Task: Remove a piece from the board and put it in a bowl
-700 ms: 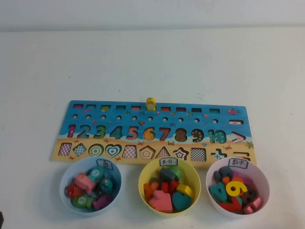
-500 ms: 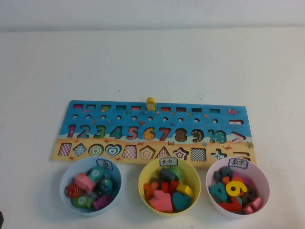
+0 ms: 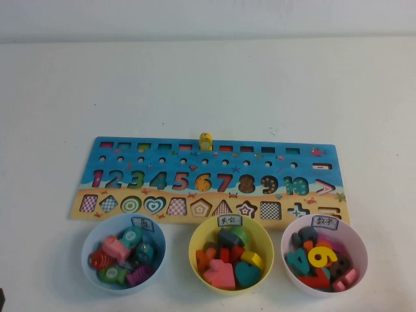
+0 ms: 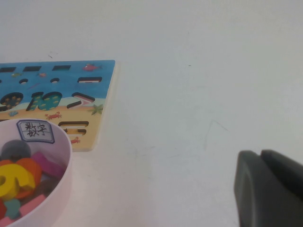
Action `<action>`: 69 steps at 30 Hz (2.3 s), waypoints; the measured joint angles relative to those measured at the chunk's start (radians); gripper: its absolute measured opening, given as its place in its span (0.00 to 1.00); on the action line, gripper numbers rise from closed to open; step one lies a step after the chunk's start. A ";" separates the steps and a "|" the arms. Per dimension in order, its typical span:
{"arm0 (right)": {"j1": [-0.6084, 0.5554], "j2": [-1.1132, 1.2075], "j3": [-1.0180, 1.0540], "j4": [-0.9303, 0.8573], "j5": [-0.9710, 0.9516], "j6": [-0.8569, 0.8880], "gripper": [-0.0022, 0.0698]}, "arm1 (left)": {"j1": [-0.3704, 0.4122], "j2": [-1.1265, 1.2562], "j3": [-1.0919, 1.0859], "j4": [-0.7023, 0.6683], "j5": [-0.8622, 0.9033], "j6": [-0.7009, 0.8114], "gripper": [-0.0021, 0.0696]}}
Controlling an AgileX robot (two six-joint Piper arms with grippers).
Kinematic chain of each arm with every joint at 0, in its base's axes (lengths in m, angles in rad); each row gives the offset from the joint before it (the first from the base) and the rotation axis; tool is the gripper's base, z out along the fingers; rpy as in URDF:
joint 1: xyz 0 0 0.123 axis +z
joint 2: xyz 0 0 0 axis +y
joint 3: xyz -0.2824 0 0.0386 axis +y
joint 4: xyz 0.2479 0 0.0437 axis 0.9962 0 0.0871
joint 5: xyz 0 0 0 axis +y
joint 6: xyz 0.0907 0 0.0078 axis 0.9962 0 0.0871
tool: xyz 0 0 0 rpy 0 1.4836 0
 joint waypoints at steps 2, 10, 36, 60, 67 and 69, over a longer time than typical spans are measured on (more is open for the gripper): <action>0.000 0.000 0.000 0.000 0.000 0.000 0.01 | 0.000 0.000 0.000 0.000 0.000 0.000 0.02; 0.000 0.000 0.000 0.000 0.000 0.000 0.01 | 0.000 0.000 0.000 0.000 0.000 0.000 0.02; 0.000 0.000 0.000 0.000 0.000 0.000 0.01 | 0.000 0.000 0.000 -0.341 -0.491 -0.211 0.02; 0.000 -0.001 0.000 0.002 0.000 0.000 0.01 | 0.000 0.563 -0.733 -0.244 0.469 0.101 0.02; 0.000 -0.001 0.000 0.003 0.000 0.000 0.01 | 0.000 0.935 -1.069 -0.051 0.835 0.232 0.02; 0.000 -0.001 0.000 0.003 0.000 0.000 0.01 | -0.002 1.032 -1.146 -0.017 0.858 0.232 0.02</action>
